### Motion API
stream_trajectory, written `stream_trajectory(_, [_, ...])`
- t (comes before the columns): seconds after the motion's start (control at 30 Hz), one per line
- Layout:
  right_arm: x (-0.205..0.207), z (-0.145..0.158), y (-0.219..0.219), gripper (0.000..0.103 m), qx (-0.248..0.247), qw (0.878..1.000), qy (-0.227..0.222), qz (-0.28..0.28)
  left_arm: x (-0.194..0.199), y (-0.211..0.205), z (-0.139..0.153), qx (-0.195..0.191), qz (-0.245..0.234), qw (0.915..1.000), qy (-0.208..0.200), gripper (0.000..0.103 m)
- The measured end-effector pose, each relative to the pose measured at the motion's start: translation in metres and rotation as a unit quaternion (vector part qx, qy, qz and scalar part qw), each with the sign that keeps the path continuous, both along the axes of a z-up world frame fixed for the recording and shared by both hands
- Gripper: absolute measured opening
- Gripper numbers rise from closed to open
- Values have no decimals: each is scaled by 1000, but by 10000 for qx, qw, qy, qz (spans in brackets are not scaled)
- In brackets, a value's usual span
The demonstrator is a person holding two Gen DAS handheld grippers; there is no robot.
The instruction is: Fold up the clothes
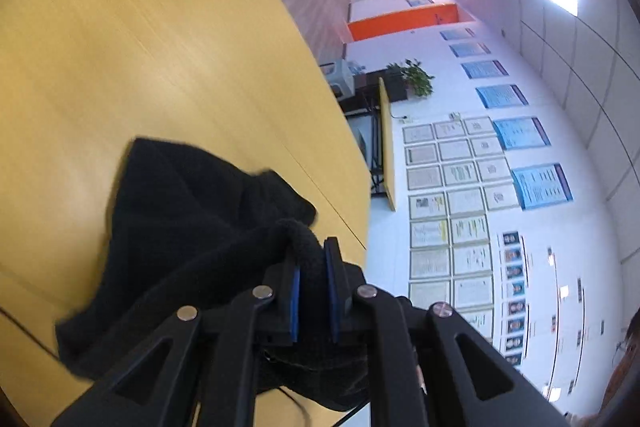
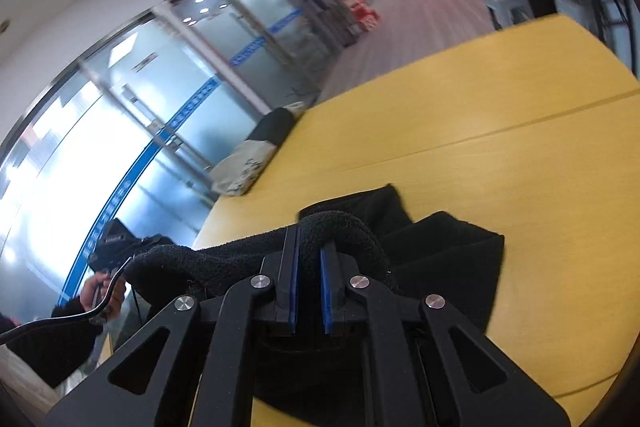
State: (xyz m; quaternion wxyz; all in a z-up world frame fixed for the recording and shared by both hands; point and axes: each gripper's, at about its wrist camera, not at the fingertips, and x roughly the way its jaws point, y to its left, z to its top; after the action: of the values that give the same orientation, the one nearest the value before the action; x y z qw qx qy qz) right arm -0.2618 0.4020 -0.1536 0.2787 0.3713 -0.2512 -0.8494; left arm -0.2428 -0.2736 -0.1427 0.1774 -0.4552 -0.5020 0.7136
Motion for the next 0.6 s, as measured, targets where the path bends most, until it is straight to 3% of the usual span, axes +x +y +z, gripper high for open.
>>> stream_trajectory(0.1, [-42,-37,13,7,-38,9991,-309,-277,-49,-3,-42,-14,33,9997,-231,11])
stream_trajectory(0.3, [-90,-101,33,7,10,9955,-770,-558,-98,-6,-114,36,-19,9985,-546,11])
stream_trajectory(0.5, [-90,-121,59,11,-400,9914,-986,-756,-137,9,-149,-130,-372,9970,-666,13])
stream_trajectory(0.57, [-85,-115,62,28,-389,9910,-985,-824,-144,15,-149,-310,-504,9959,-689,16])
stream_trajectory(0.6, [-83,-110,64,53,-353,9909,-967,-865,-145,17,-143,-455,-553,9952,-667,20])
